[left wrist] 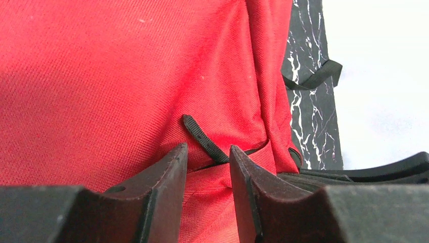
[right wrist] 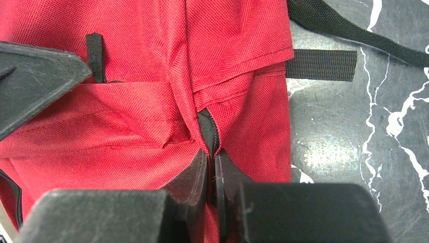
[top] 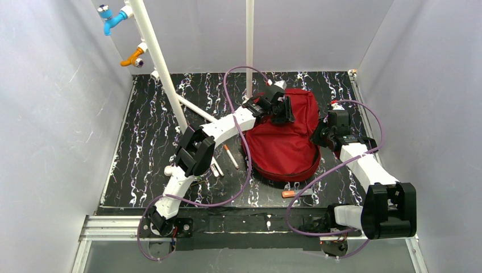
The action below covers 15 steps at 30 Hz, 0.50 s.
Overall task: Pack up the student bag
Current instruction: Unzip the student bag at the center of the board.
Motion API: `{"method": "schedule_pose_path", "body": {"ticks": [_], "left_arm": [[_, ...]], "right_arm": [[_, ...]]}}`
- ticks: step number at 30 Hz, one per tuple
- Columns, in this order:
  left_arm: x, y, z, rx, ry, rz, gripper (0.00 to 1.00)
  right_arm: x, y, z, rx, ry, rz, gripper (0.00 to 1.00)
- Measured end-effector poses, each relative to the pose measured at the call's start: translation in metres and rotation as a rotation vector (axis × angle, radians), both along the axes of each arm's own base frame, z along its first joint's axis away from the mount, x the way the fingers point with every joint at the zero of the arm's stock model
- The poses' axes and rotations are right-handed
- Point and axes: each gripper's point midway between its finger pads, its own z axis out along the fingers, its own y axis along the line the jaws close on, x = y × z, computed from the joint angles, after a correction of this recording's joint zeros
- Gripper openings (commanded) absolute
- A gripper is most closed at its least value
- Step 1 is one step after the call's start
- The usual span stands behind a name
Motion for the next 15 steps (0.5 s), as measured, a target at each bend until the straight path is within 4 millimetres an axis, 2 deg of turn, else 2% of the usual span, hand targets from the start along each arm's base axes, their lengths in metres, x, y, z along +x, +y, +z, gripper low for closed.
{"method": "schedule_pose_path", "body": {"ticks": [5,8,15], "left_arm": [[0.0,0.002,-0.012,0.005,0.043,0.063,0.36],[0.0,-0.001,-0.012,-0.014,0.061,0.086,0.33],[0.004,-0.018,-0.013,-0.078,0.085,0.076,0.29]], "right_arm": [[0.0,0.001,-0.001,0.002,0.003,0.002,0.01],[0.0,0.001,-0.001,0.002,0.002,0.002,0.01],[0.0,0.001,-0.001,0.002,0.002,0.002,0.01]]}}
